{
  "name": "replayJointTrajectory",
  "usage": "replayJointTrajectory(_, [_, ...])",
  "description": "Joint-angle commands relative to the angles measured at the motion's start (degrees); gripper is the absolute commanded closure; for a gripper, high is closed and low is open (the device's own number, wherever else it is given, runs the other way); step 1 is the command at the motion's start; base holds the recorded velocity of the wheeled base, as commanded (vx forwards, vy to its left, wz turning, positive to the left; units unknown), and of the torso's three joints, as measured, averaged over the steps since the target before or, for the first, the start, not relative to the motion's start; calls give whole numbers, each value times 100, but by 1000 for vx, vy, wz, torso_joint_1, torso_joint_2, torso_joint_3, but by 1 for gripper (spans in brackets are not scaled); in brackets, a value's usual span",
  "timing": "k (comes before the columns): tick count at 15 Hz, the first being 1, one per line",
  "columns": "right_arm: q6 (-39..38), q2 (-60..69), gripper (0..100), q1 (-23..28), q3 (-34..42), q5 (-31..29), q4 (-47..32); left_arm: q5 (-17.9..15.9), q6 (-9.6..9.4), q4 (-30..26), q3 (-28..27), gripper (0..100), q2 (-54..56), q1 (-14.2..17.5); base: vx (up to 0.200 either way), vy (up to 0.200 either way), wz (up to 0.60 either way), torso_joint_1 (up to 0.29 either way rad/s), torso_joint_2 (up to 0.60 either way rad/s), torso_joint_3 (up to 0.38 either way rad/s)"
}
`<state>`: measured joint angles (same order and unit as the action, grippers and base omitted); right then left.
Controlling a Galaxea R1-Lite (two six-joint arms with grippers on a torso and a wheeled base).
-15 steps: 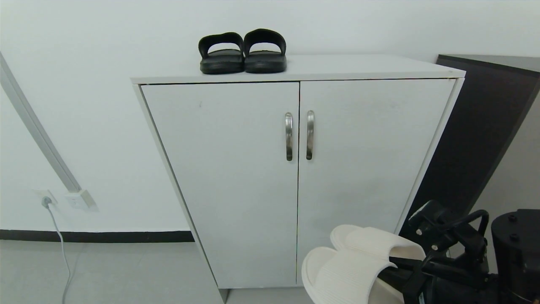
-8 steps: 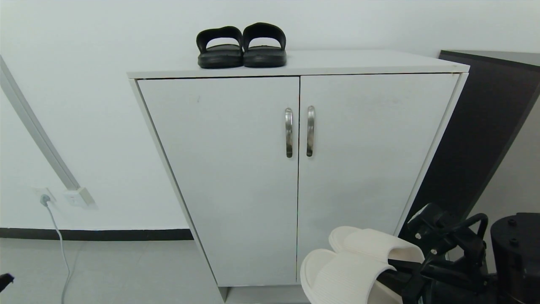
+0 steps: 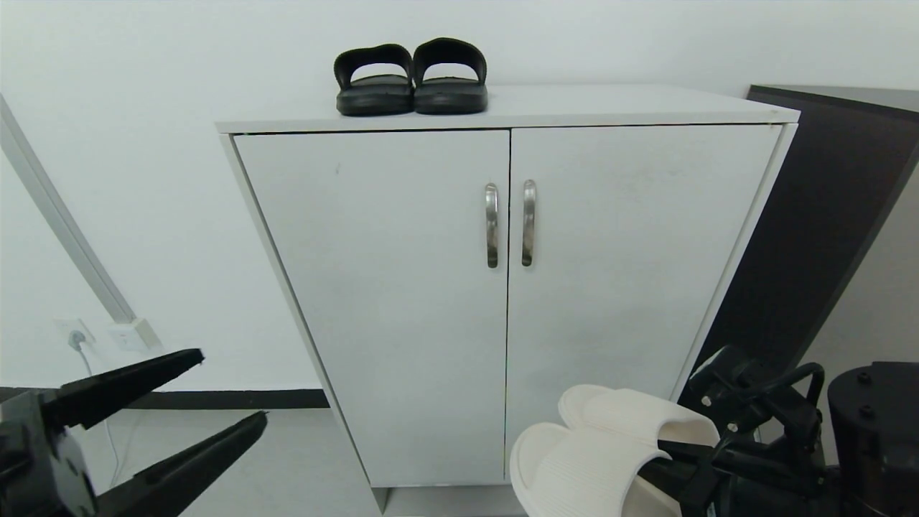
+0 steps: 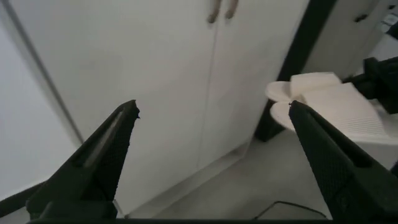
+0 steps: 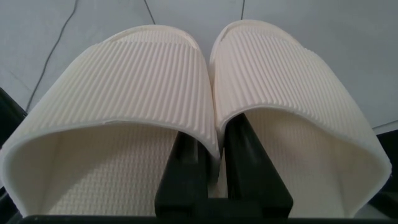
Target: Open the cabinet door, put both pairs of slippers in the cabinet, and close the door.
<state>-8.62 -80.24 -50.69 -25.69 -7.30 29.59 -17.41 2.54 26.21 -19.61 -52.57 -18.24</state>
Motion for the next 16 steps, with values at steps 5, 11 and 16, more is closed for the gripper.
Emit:
replayJointTrajectory(5, [1, -9, 100, -2, -15, -8, 12, 62, 309, 517, -1686, 0, -2276, -1402, 0, 0, 0, 0, 0, 0])
replayJointTrajectory(11, [1, 35, 100, -2, -15, -17, 12, -202, 1012, 508, -3171, 0, -3242, -1789, 0, 0, 0, 0, 0, 0])
replayJointTrajectory(16, [1, 35, 100, -2, 2, -17, 12, -615, 1285, 464, -4094, 0, -4033, -2052, 0, 0, 0, 0, 0, 0])
